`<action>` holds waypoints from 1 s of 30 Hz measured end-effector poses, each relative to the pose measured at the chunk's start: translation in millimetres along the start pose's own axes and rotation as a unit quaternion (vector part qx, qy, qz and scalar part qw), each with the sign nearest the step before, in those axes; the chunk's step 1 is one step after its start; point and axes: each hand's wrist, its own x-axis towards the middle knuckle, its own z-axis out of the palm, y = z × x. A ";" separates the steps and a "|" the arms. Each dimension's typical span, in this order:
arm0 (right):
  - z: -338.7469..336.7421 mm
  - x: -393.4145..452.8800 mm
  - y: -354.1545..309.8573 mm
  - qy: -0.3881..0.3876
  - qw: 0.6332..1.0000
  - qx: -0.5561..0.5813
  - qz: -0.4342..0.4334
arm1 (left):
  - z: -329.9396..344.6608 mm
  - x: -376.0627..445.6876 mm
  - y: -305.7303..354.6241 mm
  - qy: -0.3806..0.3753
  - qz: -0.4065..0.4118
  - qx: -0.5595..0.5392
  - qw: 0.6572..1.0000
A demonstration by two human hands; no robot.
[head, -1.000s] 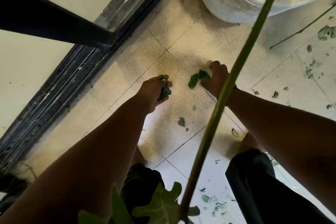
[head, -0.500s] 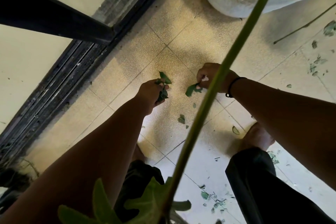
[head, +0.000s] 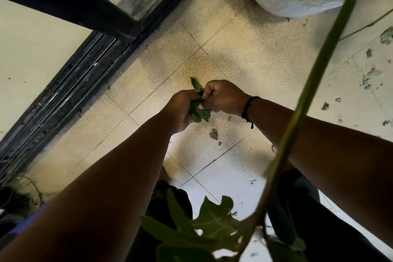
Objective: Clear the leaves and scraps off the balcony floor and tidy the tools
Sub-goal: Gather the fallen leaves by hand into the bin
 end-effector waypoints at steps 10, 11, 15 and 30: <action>21.2 6.0 -2.8 0.097 0.994 -0.034 0.049 | -28.6 -3.6 -9.3 -0.036 -0.002 -0.058 0.998; 18.8 7.3 -6.1 0.071 0.995 0.002 0.067 | -30.9 -5.5 -7.7 -0.041 -0.008 -0.049 0.998; 13.1 9.2 -17.6 -0.026 0.994 0.034 0.102 | -36.1 -9.5 -5.7 -0.025 -0.009 0.000 1.000; 26.2 56.9 8.3 0.166 0.901 -0.400 -0.033 | -51.7 -9.9 -7.8 0.095 0.023 -0.004 0.995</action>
